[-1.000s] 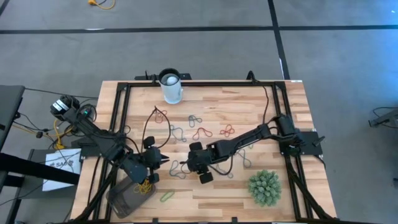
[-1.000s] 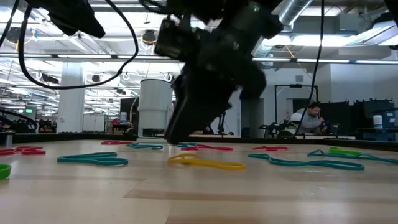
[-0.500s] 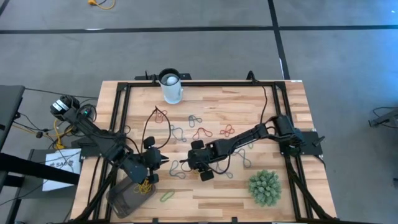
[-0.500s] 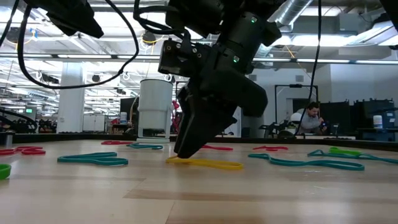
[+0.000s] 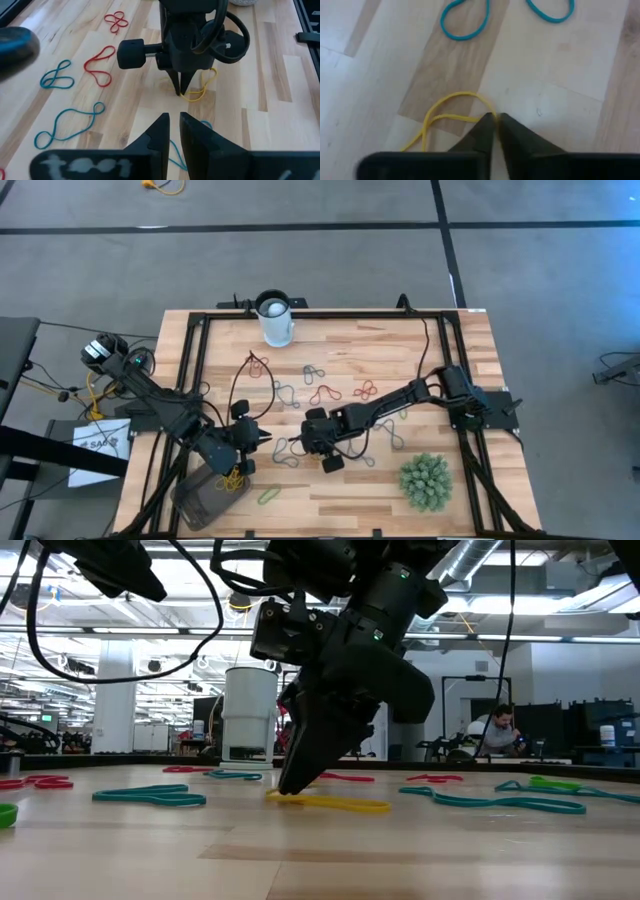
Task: Pick and place items into bin
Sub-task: Put the yellow rubber band into the black bin
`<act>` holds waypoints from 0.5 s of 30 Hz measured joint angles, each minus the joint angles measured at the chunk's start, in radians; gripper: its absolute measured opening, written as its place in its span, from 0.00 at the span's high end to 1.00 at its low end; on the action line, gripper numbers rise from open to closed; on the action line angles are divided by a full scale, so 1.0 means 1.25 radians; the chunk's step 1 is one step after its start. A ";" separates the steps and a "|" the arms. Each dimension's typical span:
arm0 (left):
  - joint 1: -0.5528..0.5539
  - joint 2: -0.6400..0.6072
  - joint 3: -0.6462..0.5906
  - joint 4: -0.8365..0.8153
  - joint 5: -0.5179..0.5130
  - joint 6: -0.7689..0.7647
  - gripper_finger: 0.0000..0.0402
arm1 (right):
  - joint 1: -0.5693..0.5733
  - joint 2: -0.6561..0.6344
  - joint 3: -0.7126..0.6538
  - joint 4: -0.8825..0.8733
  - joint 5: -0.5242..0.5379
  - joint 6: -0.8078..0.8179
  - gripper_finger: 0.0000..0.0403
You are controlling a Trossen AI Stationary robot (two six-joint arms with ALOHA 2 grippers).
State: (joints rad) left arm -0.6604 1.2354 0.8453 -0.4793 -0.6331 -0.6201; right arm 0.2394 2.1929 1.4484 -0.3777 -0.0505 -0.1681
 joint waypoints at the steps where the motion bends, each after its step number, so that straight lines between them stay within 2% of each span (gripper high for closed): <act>1: 0.000 0.000 0.000 0.000 0.000 0.000 0.91 | 0.000 -0.002 -0.001 0.007 0.000 0.000 0.98; 4: 0.000 0.000 0.000 0.000 0.000 0.000 0.91 | 0.000 -0.015 -0.003 0.039 0.015 0.002 0.97; 10: 0.000 0.000 0.000 0.000 -0.001 0.000 0.91 | 0.001 -0.046 -0.008 0.069 0.102 0.020 0.99; 15: 0.000 0.000 0.000 0.000 -0.020 0.000 0.91 | -0.001 -0.092 -0.005 0.073 0.206 0.073 0.99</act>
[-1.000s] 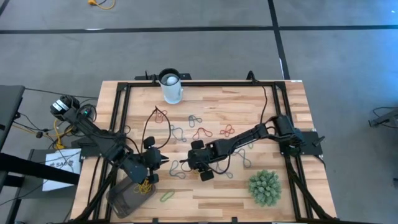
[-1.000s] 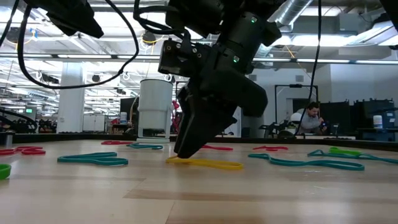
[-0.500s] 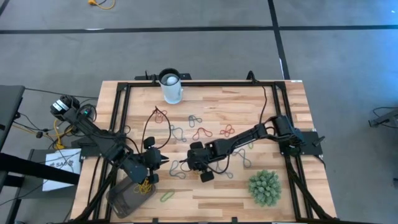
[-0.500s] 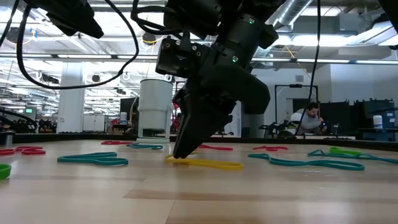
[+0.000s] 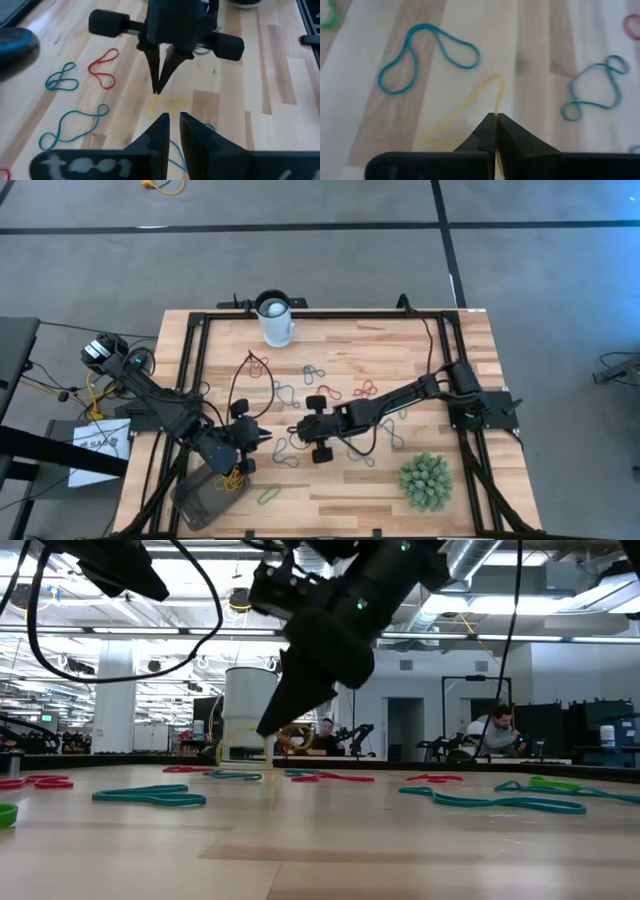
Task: Pick and place items into bin
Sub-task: Put the yellow rubber band into the black bin
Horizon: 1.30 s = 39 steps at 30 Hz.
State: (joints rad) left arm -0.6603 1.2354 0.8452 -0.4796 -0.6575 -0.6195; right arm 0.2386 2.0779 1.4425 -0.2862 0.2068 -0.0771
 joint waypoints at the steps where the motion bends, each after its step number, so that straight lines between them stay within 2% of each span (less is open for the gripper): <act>1: 0.000 0.000 0.000 0.000 -0.007 0.004 0.91 | 0.001 -0.006 0.000 0.001 0.011 -0.001 0.99; 7: 0.001 0.000 0.000 0.000 -0.038 0.038 0.91 | 0.002 -0.056 0.001 0.044 0.067 -0.001 0.99; 17: 0.044 0.008 0.000 0.022 -0.029 0.104 0.91 | 0.002 -0.060 0.002 0.179 0.066 -0.050 1.00; 22: 0.076 0.008 0.000 0.022 0.034 0.133 0.91 | 0.002 -0.060 0.002 0.213 0.066 -0.051 1.00; 27: 0.101 0.008 0.000 0.023 0.061 0.156 0.91 | 0.002 -0.060 0.002 0.264 0.064 -0.071 1.00; 39: 0.127 0.008 0.000 0.022 0.071 0.176 0.91 | 0.001 -0.060 0.002 0.272 0.067 -0.071 1.00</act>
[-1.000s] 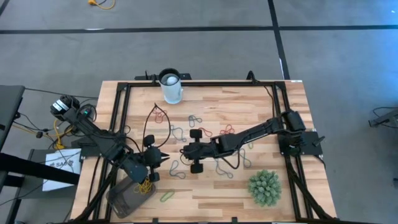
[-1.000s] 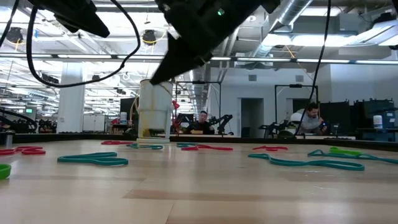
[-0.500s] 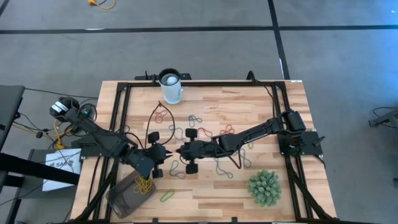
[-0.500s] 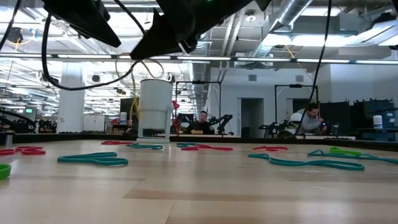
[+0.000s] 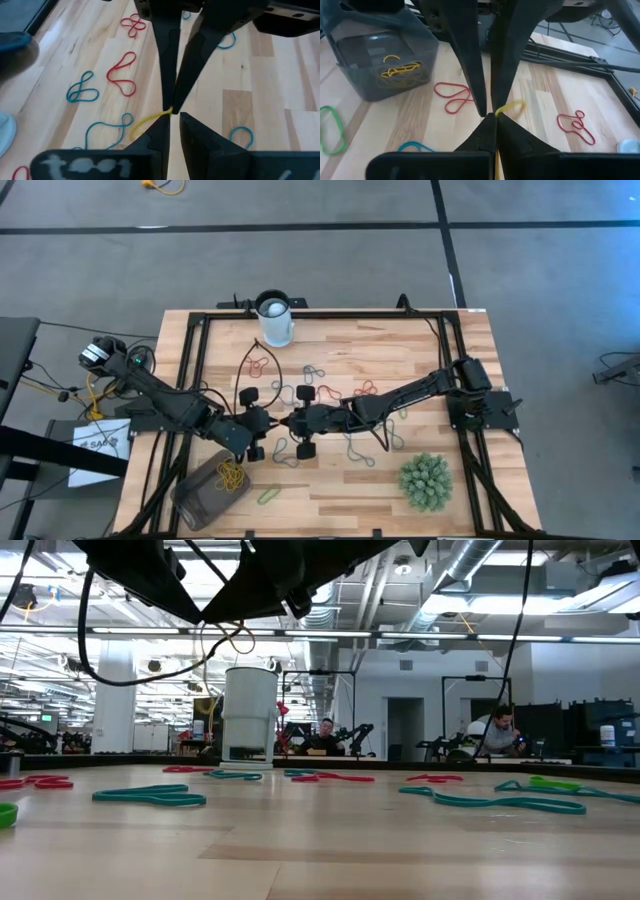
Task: Pick and place items into bin
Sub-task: Put the yellow rubber band into the black bin
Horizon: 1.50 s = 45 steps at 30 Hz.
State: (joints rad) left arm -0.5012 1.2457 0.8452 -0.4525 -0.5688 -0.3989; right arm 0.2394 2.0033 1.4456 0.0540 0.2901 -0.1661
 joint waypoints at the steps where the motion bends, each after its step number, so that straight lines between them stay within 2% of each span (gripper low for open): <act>1: -0.002 0.000 0.000 0.001 0.007 -0.001 0.91 | -0.001 0.000 0.000 -0.002 0.000 0.000 1.00; 13: -0.009 0.000 0.000 0.001 0.018 -0.007 0.91 | -0.032 0.001 0.001 -0.048 -0.001 0.049 1.00; 17: -0.009 0.000 0.000 0.000 -0.018 -0.005 0.91 | -0.033 0.001 0.001 -0.062 -0.007 0.049 1.00; 20: -0.009 0.000 0.000 -0.001 -0.031 0.016 0.91 | -0.030 0.001 0.001 -0.055 -0.043 0.049 1.00; 31: -0.007 0.000 0.000 -0.004 -0.021 0.028 0.91 | -0.024 0.001 0.001 -0.001 -0.052 0.014 1.00; 35: -0.007 0.000 0.000 -0.004 -0.021 0.030 0.91 | -0.025 0.001 0.001 -0.001 -0.083 0.015 1.00; 41: -0.007 0.000 0.000 -0.008 -0.001 0.032 0.91 | -0.024 0.001 0.001 -0.014 -0.085 0.022 1.00; 45: -0.007 0.000 0.000 -0.012 -0.016 0.033 0.91 | -0.024 0.001 0.001 -0.040 -0.087 0.035 1.00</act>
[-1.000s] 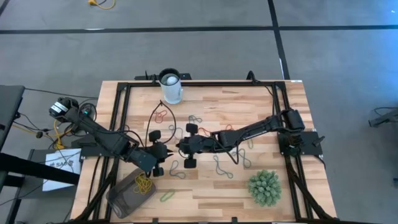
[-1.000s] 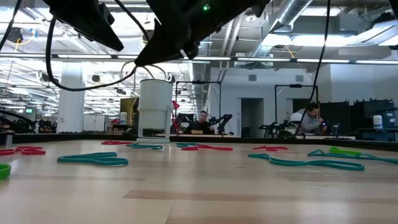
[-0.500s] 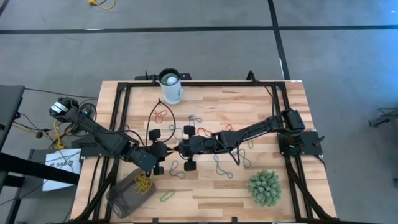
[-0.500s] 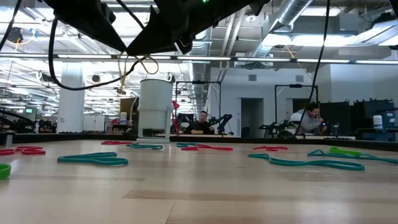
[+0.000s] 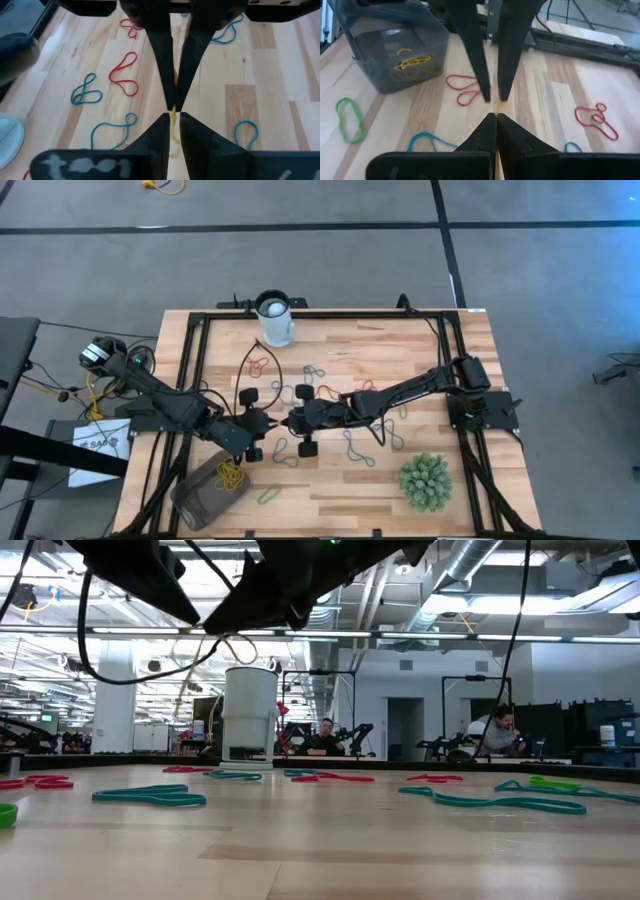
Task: Pick and place items into bin
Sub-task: Put the yellow rubber band into the black bin
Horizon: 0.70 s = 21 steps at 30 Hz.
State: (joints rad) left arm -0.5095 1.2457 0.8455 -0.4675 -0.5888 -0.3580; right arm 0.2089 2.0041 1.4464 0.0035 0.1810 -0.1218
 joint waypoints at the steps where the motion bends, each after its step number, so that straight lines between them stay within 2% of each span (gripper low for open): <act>1: 0.000 0.000 0.000 0.000 -0.002 0.000 0.91 | 0.000 0.000 0.000 -0.019 0.000 0.012 1.00; 5: 0.001 0.000 0.000 -0.018 0.007 0.004 0.91 | 0.005 0.000 0.000 -0.114 0.001 0.055 1.00; 9: 0.007 0.000 0.000 -0.065 0.022 0.011 0.90 | 0.015 0.000 0.000 -0.138 0.001 0.056 1.00; 14: 0.028 0.000 0.000 -0.073 0.090 -0.031 0.81 | 0.017 0.000 0.000 -0.118 0.001 0.056 1.00; 21: 0.043 0.000 0.000 -0.071 0.098 -0.035 0.69 | 0.015 0.000 0.000 -0.107 0.003 0.055 1.00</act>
State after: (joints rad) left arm -0.4553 1.2457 0.8454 -0.5565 -0.4667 -0.4014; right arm 0.2275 2.0041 1.4464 -0.1304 0.1844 -0.0528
